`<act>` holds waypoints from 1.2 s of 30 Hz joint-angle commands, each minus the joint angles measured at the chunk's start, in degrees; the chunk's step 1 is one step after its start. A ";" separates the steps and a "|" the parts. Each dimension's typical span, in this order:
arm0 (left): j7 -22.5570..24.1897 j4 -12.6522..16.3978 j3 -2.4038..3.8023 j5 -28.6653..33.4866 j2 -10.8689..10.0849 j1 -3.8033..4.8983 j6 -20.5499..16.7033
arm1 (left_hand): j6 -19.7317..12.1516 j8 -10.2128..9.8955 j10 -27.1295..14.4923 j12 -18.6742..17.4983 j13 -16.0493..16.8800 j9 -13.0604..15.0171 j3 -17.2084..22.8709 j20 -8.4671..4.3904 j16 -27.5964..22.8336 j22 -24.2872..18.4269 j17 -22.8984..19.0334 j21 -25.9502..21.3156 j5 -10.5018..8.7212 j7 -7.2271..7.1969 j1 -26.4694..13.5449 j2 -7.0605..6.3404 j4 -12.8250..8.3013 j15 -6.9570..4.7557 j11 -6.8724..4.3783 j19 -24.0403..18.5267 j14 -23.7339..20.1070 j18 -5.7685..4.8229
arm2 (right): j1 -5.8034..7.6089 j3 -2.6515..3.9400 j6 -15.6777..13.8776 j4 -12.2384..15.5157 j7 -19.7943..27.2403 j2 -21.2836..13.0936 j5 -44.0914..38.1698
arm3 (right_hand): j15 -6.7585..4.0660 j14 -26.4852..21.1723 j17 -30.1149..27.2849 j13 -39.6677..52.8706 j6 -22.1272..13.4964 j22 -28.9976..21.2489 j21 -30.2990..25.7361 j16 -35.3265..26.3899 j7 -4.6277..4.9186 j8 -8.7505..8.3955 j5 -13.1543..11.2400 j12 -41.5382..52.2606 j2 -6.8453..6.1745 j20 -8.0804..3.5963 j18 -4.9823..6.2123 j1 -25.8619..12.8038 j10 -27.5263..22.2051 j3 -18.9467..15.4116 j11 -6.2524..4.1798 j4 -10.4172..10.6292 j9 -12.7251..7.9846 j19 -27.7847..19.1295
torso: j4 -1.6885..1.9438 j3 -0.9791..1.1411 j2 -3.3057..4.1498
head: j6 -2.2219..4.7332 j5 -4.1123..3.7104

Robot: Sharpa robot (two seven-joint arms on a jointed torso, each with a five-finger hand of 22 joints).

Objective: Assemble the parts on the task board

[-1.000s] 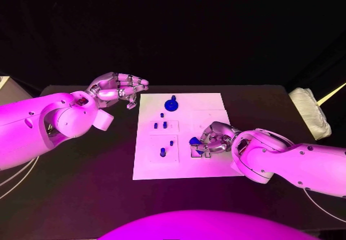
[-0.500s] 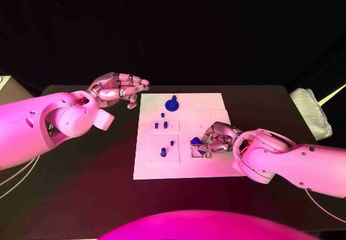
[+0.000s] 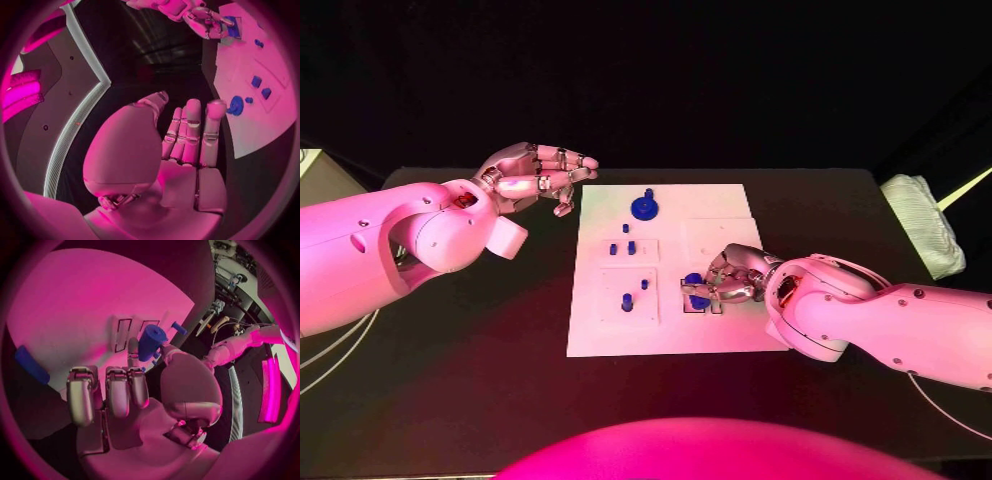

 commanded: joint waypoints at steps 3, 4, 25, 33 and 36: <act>0.13 0.11 0.04 0.35 0.07 0.02 0.83 | -0.36 0.43 -0.49 0.27 0.05 -0.07 0.30 0.17 -0.17 -0.02 0.09 -0.14 -0.05 0.53 -0.64 0.06 0.01 0.23 0.03 -0.33 -0.13 0.07 | -0.06 -0.01 -0.46 -0.25 -0.02 0.30 -0.28 | -0.50 5.49 12.34 12.88 -0.74 13.89 -0.24 0.04 0.12 0.84 1.08 -0.18 0.09 -0.45 -0.64 -2.95 4.29 -2.94 -0.45 0.06 0.10 5.14 | 0.05 0.01 -0.09 | 0.21 -0.19; 0.12 0.10 0.04 0.35 0.09 0.02 0.84 | -0.36 0.43 -0.49 0.28 0.05 -0.07 0.30 0.17 -0.17 -0.07 0.09 -0.20 -0.05 0.53 -0.64 0.06 0.01 0.23 0.03 -0.38 -0.13 0.08 | -0.06 -0.01 -0.66 -0.29 -0.01 0.33 -0.25 | -0.50 5.50 12.37 12.91 -0.79 13.91 -0.19 0.05 0.11 1.00 0.58 -0.16 0.29 -0.45 -0.65 -3.58 4.32 -3.67 -0.46 0.06 0.13 5.16 | 0.06 -0.01 -0.10 | 0.27 -0.22; -0.07 -0.18 0.03 0.35 0.30 0.01 0.90 | -0.43 0.44 -0.54 0.30 0.04 -0.09 0.30 0.18 -0.17 -0.07 0.11 -0.21 -0.05 0.54 -0.69 0.06 0.00 0.23 0.03 -0.38 -0.13 0.09 | -0.17 0.00 -2.37 1.71 2.78 -2.40 -0.43 | -0.42 5.42 11.99 12.83 -2.21 13.83 -0.72 -0.20 0.23 2.42 3.78 -0.73 2.80 -0.38 -0.56 4.70 4.12 -11.00 -0.35 -1.19 -0.28 5.06 | -0.01 0.07 -0.11 | 0.39 -0.30; -0.13 -0.43 0.03 0.35 0.35 0.00 0.94 | -0.43 0.44 -0.54 0.30 0.04 -0.09 0.30 0.18 -0.17 -0.07 0.11 -0.21 -0.05 0.54 -0.69 0.06 0.00 0.23 0.03 -0.38 -0.13 0.09 | 0.07 0.01 -1.10 4.49 6.77 -5.03 1.68 | -0.41 5.48 12.25 13.08 -2.38 14.01 -0.32 -0.08 0.23 2.70 3.40 -0.44 1.88 -0.35 -0.64 9.63 4.29 -12.07 -0.35 -0.90 -0.55 5.18 | -0.04 0.14 -0.07 | 0.57 -0.12; -0.15 -0.52 0.02 0.35 0.39 0.00 0.96 | -0.53 0.44 -0.59 0.34 0.04 -0.11 0.34 0.18 -0.17 -0.09 0.13 -0.22 -0.05 0.56 -0.71 0.09 -0.03 0.23 0.04 -0.39 -0.13 0.09 | 0.09 0.00 -0.76 5.04 7.42 -5.54 3.32 | -0.44 5.53 12.47 13.20 -2.37 14.23 0.24 0.02 0.21 2.79 0.11 -0.31 2.09 -0.39 -0.76 13.03 4.39 -11.93 -0.38 -0.79 -0.84 5.34 | -0.09 0.12 -0.09 | 0.64 -0.11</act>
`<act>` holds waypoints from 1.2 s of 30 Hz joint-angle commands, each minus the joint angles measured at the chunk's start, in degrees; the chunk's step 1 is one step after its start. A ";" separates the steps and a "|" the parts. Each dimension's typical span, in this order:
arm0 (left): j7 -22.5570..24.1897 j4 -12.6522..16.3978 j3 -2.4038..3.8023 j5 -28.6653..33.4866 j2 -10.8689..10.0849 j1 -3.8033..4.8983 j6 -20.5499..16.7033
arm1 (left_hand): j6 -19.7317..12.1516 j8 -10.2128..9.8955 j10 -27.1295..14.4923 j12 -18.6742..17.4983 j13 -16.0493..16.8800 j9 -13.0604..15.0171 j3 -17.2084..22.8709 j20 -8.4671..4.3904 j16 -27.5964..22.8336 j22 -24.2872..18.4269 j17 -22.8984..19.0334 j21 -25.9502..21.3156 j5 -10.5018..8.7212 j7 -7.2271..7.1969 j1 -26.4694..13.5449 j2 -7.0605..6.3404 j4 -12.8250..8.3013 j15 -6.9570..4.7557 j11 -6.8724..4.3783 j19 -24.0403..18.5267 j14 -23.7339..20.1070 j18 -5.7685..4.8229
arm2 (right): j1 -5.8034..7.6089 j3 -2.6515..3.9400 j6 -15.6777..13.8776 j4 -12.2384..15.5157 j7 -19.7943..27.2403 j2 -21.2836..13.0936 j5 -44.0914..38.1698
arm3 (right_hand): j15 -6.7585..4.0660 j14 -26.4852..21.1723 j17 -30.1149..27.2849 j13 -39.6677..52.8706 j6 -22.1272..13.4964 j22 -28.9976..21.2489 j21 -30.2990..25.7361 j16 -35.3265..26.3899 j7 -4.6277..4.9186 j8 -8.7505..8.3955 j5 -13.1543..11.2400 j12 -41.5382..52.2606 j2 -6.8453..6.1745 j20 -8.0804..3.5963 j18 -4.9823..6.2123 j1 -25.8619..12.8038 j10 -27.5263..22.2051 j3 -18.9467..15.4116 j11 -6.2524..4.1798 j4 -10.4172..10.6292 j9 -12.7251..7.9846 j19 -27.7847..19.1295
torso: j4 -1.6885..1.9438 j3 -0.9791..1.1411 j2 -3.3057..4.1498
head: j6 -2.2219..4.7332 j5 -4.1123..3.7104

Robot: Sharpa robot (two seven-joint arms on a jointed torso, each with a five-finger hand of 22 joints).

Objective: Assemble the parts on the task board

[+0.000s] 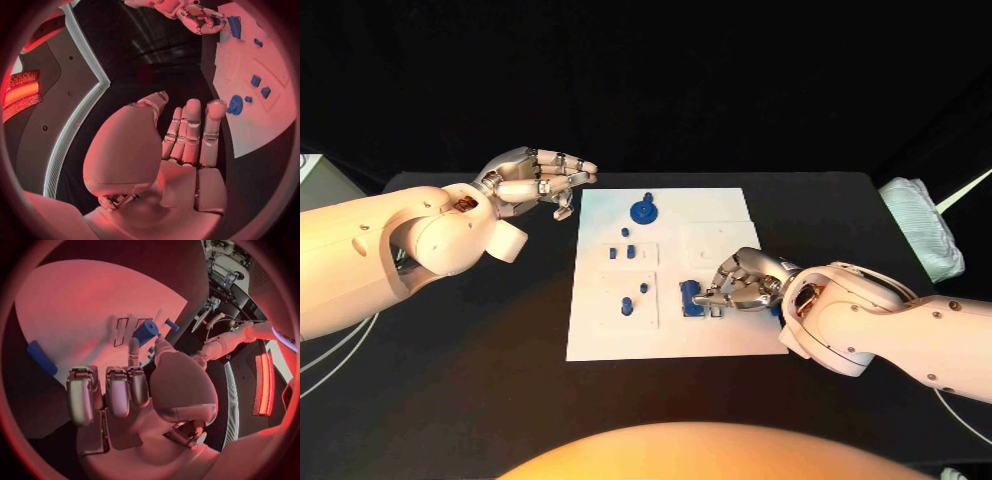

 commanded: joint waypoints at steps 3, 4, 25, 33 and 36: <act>0.21 -0.03 0.02 0.34 0.19 0.00 0.97 | -0.53 0.22 -0.57 0.34 0.04 -0.09 0.34 0.18 -0.17 -0.04 0.09 -0.22 -0.05 0.56 -0.71 0.09 -0.03 0.23 0.03 -0.39 -0.13 0.09 | 0.00 -0.02 1.18 0.39 3.65 -0.60 2.97 | -0.45 5.56 12.61 13.32 -0.42 14.34 0.52 0.08 -0.11 0.22 -1.35 0.47 -0.22 -0.26 -0.80 3.50 4.61 0.40 -0.28 -0.44 -0.34 5.54 | -0.08 -0.05 -0.04 | 0.07 -0.05; 0.20 -0.03 0.02 0.34 0.20 0.00 0.98 | -0.53 0.22 -0.57 0.34 0.04 -0.09 0.34 0.18 -0.17 -0.04 0.09 -0.22 -0.05 0.56 -0.71 0.09 -0.03 0.23 0.03 -0.39 -0.13 0.09 | 0.00 -0.02 1.19 0.33 3.65 -0.67 3.05 | -0.46 5.56 12.61 13.37 -0.39 14.35 0.56 0.09 -0.12 0.21 -1.07 0.54 -0.21 -0.27 -0.81 4.02 4.65 0.55 -0.28 -0.45 -0.41 5.56 | -0.07 -0.06 -0.04 | 0.06 -0.06; -0.04 0.00 -0.03 0.34 0.14 -0.01 1.13 | -0.58 0.26 -0.62 0.39 0.04 -0.11 0.39 0.18 -0.17 -0.07 0.11 -0.26 -0.04 0.57 -0.72 0.13 -0.07 0.23 0.03 -0.42 -0.13 0.10 | -0.45 -0.03 2.13 -1.87 1.57 0.79 1.57 | -0.56 5.56 12.63 13.63 -0.11 14.43 0.74 0.09 -0.28 0.06 0.48 0.93 0.62 -0.34 -0.85 6.32 4.87 1.82 -0.42 -0.13 -0.89 5.61 | 0.07 -0.13 0.09 | -0.25 -0.04; -0.07 0.00 -0.04 0.34 0.03 -0.01 1.09 | -0.58 0.26 -0.62 0.39 0.04 -0.11 0.39 0.18 -0.17 -0.07 0.11 -0.26 -0.04 0.57 -0.72 0.13 -0.07 0.23 0.03 -0.42 -0.13 0.10 | -0.48 -0.04 2.88 -2.22 1.58 1.19 1.39 | -0.62 5.56 12.61 13.63 -0.06 14.44 0.74 0.08 -0.36 0.01 0.42 0.92 0.10 -0.39 -0.85 7.32 4.87 2.07 -0.49 -0.39 -1.05 5.61 | 0.00 -0.02 0.03 | -0.39 0.17; -0.08 0.01 -0.04 0.34 0.02 -0.01 1.11 | -0.58 0.26 -0.62 0.39 0.04 -0.11 0.39 0.18 -0.17 -0.07 0.11 -0.26 -0.04 0.57 -0.72 0.13 -0.07 0.23 0.03 -0.42 -0.13 0.10 | -0.48 -0.04 3.02 -2.27 1.64 1.21 1.33 | -0.62 5.56 12.61 13.65 -0.05 14.44 0.74 0.08 -0.36 0.00 0.48 0.95 0.13 -0.39 -0.85 7.37 4.89 2.11 -0.49 -0.38 -1.06 5.61 | -0.06 -0.07 0.00 | -0.37 0.16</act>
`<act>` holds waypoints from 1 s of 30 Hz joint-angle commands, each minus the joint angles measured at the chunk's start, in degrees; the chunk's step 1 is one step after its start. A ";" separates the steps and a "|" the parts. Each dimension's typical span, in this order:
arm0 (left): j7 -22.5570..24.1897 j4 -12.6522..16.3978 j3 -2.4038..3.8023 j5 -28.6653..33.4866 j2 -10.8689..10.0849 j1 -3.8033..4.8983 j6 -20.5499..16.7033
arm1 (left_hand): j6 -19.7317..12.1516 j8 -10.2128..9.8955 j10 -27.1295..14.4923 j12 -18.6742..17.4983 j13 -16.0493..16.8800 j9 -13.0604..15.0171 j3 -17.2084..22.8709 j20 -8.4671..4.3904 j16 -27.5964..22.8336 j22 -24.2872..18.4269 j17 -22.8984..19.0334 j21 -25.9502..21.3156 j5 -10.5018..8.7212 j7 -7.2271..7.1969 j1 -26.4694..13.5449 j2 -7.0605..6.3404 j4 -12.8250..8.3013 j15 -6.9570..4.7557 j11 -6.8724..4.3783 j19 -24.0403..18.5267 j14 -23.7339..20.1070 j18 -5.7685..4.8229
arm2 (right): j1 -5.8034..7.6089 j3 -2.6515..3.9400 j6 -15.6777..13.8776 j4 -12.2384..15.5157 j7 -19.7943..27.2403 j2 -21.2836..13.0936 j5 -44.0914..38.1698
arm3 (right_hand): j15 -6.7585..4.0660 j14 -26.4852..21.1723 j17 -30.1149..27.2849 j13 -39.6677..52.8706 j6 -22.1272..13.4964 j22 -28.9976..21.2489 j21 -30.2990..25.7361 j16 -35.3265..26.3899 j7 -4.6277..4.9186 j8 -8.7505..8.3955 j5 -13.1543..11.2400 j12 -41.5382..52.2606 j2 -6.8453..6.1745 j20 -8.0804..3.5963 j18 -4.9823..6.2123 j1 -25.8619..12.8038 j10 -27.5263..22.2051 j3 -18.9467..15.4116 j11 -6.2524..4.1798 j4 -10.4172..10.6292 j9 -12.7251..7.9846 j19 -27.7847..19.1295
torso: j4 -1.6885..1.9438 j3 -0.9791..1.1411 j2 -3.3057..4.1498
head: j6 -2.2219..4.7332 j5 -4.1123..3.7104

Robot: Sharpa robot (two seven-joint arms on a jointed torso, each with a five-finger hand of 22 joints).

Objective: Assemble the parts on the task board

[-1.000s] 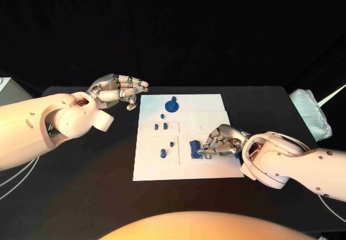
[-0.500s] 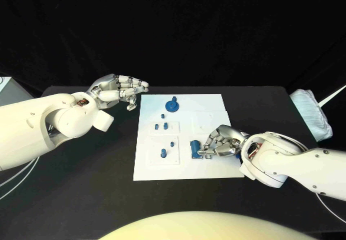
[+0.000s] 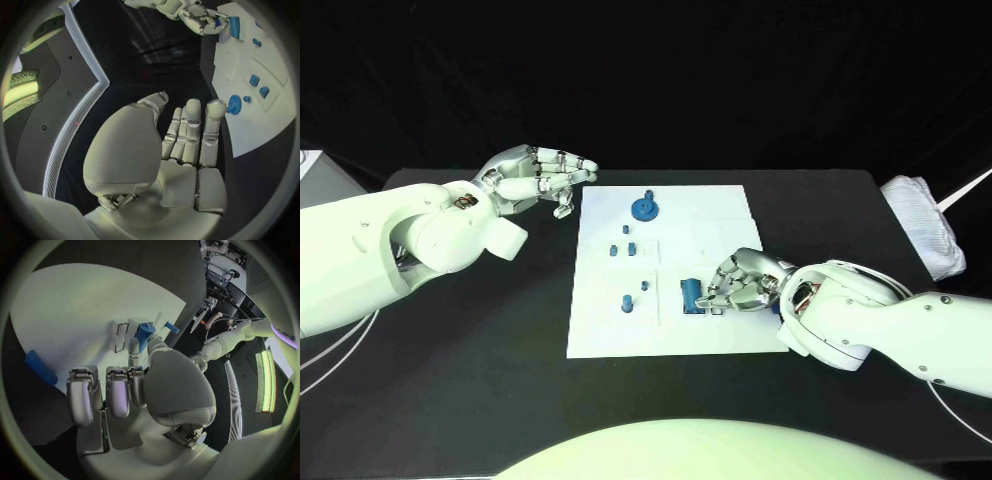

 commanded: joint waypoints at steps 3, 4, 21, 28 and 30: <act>0.23 0.14 0.03 0.34 0.04 0.00 0.96 | -0.17 0.27 -0.43 0.39 0.03 -0.06 0.39 -0.02 -0.17 -0.08 0.05 -0.26 -0.04 0.58 -0.50 -0.10 -0.08 0.23 -0.16 -0.22 -0.13 0.10 | -0.06 -0.01 1.54 0.00 0.22 0.08 -0.84 | -0.42 5.34 12.57 13.63 -0.05 14.41 0.24 0.07 -0.36 -0.06 0.33 0.29 -0.06 -0.40 -0.85 0.76 4.69 0.47 -0.30 0.04 -0.07 5.61 | -0.05 0.00 -0.03 | -0.08 0.01; 0.23 0.14 0.03 0.34 0.04 0.00 0.97 | -0.17 0.27 -0.43 0.39 0.03 -0.06 0.39 -0.02 -0.17 -0.08 0.05 -0.26 -0.04 0.58 -0.50 -0.10 -0.08 0.23 -0.16 -0.22 -0.13 0.10 | -0.06 -0.01 1.61 0.03 0.28 0.08 -0.83 | -0.42 5.34 12.58 13.62 -0.05 14.40 0.22 0.08 -0.36 -0.06 0.34 0.29 -0.08 -0.40 -0.85 0.77 4.68 0.47 -0.30 0.04 -0.08 5.60 | -0.06 0.01 -0.03 | -0.08 0.02; 0.11 0.14 0.03 0.34 -0.10 0.00 0.98 | -0.17 0.27 -0.43 0.39 0.03 -0.06 0.39 -0.02 -0.17 -0.08 0.05 -0.26 -0.04 0.58 -0.50 -0.10 -0.08 0.23 -0.16 -0.22 -0.13 0.10 | -0.08 -0.01 1.86 1.16 2.65 -0.17 -0.70 | -0.40 5.34 12.57 13.60 -0.01 14.39 0.16 0.07 -0.25 -0.11 0.31 0.23 -0.64 -0.41 -0.84 0.57 4.66 0.27 -0.23 0.37 -0.19 5.59 | -0.01 0.03 -0.02 | -0.14 0.16; 0.06 0.10 0.03 0.34 -0.12 -0.01 0.99 | -0.20 0.37 -0.49 0.49 0.03 -0.07 0.50 -0.01 -0.18 -0.12 0.09 -0.31 -0.02 0.59 -0.59 0.05 -0.08 0.25 -0.15 -0.24 -0.14 0.11 | -0.08 -0.01 2.09 1.24 2.88 -0.26 -0.81 | -0.40 5.34 12.57 13.60 -0.01 14.39 0.16 0.07 -0.25 -0.11 0.31 0.23 -0.64 -0.41 -0.84 0.57 4.66 0.27 -0.23 0.37 -0.19 5.59 | 0.03 0.00 -0.01 | -0.15 0.23; 0.05 0.10 0.03 0.34 -0.12 -0.01 0.99 | -0.20 0.37 -0.49 0.49 0.03 -0.07 0.50 -0.01 -0.18 -0.12 0.09 -0.31 -0.02 0.59 -0.59 0.05 -0.08 0.25 -0.15 -0.24 -0.14 0.11 | -0.08 -0.01 2.22 1.12 2.79 -0.19 -0.98 | -0.39 5.36 12.65 13.61 0.01 14.41 0.22 0.11 -0.26 -0.11 0.27 0.25 -0.69 -0.41 -0.85 0.57 4.67 0.27 -0.22 0.43 -0.21 5.60 | -0.01 0.00 -0.03 | -0.12 0.22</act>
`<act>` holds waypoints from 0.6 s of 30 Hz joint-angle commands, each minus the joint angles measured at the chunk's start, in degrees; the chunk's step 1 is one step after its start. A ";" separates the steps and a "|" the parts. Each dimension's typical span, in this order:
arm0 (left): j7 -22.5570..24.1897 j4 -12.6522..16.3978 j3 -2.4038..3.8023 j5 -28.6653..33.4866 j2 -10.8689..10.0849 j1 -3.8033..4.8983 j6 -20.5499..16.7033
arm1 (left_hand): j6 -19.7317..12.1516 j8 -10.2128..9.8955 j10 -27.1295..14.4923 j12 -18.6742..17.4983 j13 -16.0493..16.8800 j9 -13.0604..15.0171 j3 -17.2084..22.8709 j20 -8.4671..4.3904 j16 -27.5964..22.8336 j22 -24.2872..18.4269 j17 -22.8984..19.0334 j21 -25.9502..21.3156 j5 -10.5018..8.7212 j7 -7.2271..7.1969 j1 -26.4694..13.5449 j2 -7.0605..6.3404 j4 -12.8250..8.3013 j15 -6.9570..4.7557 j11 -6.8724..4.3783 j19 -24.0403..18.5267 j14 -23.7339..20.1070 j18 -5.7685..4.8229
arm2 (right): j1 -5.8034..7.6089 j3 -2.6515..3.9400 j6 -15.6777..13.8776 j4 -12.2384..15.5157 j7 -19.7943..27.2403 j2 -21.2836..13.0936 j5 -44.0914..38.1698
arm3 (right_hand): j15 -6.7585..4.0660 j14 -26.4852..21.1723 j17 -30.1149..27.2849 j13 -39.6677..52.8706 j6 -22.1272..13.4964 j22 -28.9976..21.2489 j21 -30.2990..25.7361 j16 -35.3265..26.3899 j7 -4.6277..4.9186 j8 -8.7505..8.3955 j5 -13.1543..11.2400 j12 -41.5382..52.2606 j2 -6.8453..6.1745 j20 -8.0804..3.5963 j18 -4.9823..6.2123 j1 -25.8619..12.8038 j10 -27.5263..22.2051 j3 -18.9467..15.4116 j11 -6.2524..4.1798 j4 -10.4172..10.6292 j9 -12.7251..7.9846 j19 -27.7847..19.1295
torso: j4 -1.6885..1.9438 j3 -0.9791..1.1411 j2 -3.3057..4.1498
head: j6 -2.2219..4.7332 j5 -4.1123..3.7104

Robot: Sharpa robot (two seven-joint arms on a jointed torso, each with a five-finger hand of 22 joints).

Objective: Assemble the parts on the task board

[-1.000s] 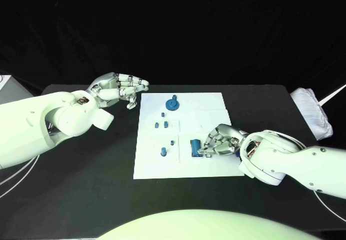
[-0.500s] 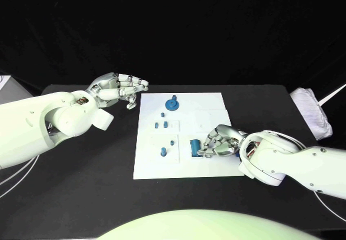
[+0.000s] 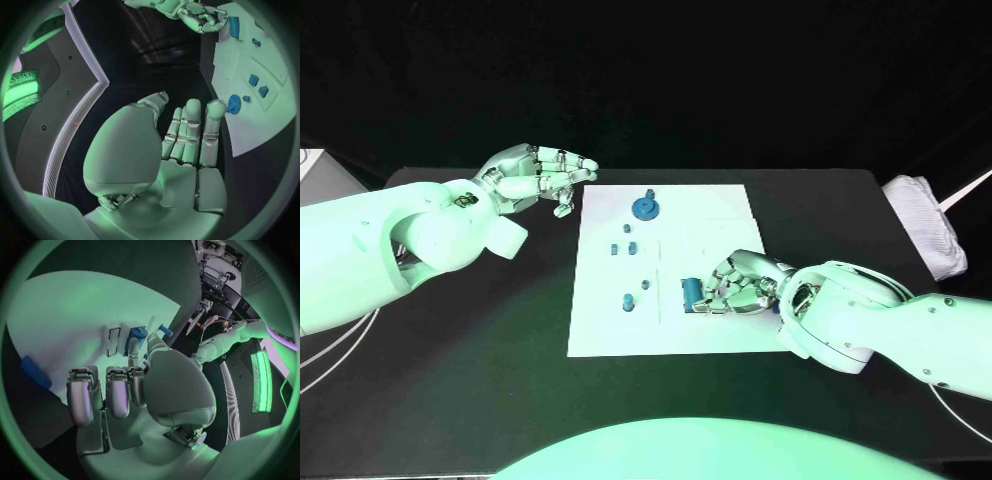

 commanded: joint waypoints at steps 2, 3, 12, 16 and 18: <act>0.23 0.11 0.03 0.34 0.04 -0.01 0.93 | -0.20 0.37 -0.29 0.21 0.03 -0.08 0.33 -0.01 -0.18 -0.05 0.05 -0.31 -0.02 0.59 -0.59 0.05 0.08 0.25 0.06 -0.24 -0.14 0.11 | -0.05 -0.01 1.43 -0.20 0.78 0.14 -1.03 | -0.39 5.36 12.66 13.63 0.02 14.44 0.25 0.11 -0.26 -0.10 0.06 0.25 -0.47 -0.40 -0.85 0.37 4.67 0.13 -0.23 0.27 -0.08 5.61 | -0.03 -0.04 -0.03 | -0.03 0.02; 0.23 0.12 0.03 0.34 0.05 -0.01 0.93 | -0.20 0.37 -0.29 0.21 0.03 -0.08 0.33 -0.01 -0.18 -0.05 0.05 -0.31 -0.02 0.59 -0.59 0.05 0.08 0.25 0.06 -0.24 -0.14 0.11 | -0.05 -0.01 1.58 -0.31 0.66 0.19 -1.21 | -0.39 5.36 12.66 13.63 0.03 14.45 0.29 0.10 -0.27 -0.10 0.06 0.26 -0.45 -0.40 -0.86 0.40 4.67 0.15 -0.23 0.27 -0.09 5.62 | -0.03 -0.04 -0.03 | -0.03 0.02; 0.22 0.07 0.03 0.33 0.14 -0.02 0.96 | -0.20 0.37 -0.29 0.21 0.03 -0.08 0.33 -0.01 -0.18 -0.05 0.05 -0.31 -0.02 0.59 -0.59 0.05 0.08 0.25 0.06 -0.24 -0.14 0.11 | -0.07 -0.01 1.91 -1.19 -0.82 0.78 -4.22 | -0.54 5.35 12.59 13.63 0.20 14.47 0.27 0.06 -0.48 -0.39 -2.25 0.20 -0.31 -0.52 -0.86 3.81 4.66 2.43 -0.42 -0.27 -0.67 5.62 | 0.31 0.11 0.09 | -0.09 0.01; 0.23 0.04 0.03 0.33 0.08 -0.03 0.91 | -0.20 0.37 -0.29 0.21 0.03 -0.08 0.33 -0.01 -0.18 -0.05 0.05 -0.31 -0.02 0.59 -0.59 0.05 0.08 0.25 0.06 -0.24 -0.14 0.11 | -0.09 0.00 0.19 -1.53 -1.46 1.12 -5.08 | -0.56 5.35 12.59 13.66 0.28 14.46 0.22 0.06 -0.53 -0.48 -2.45 0.24 -0.33 -0.54 -0.85 4.63 4.68 3.21 -0.46 -0.37 -0.84 5.61 | 0.28 0.15 0.10 | -0.18 0.06; 0.23 0.01 0.03 0.33 0.10 -0.03 0.90 | -0.20 0.37 -0.29 0.21 0.03 -0.08 0.33 -0.01 -0.18 -0.05 0.05 -0.31 -0.02 0.59 -0.59 0.05 0.08 0.25 0.06 -0.24 -0.14 0.11 | -0.10 0.00 -0.28 -1.58 -1.43 1.18 -4.06 | -0.56 5.34 12.56 13.69 0.35 14.47 0.25 0.04 -0.50 -0.48 -2.45 0.28 -0.17 -0.54 -0.86 4.52 4.70 3.39 -0.45 -0.15 -0.88 5.62 | 0.17 0.18 0.09 | -0.10 0.10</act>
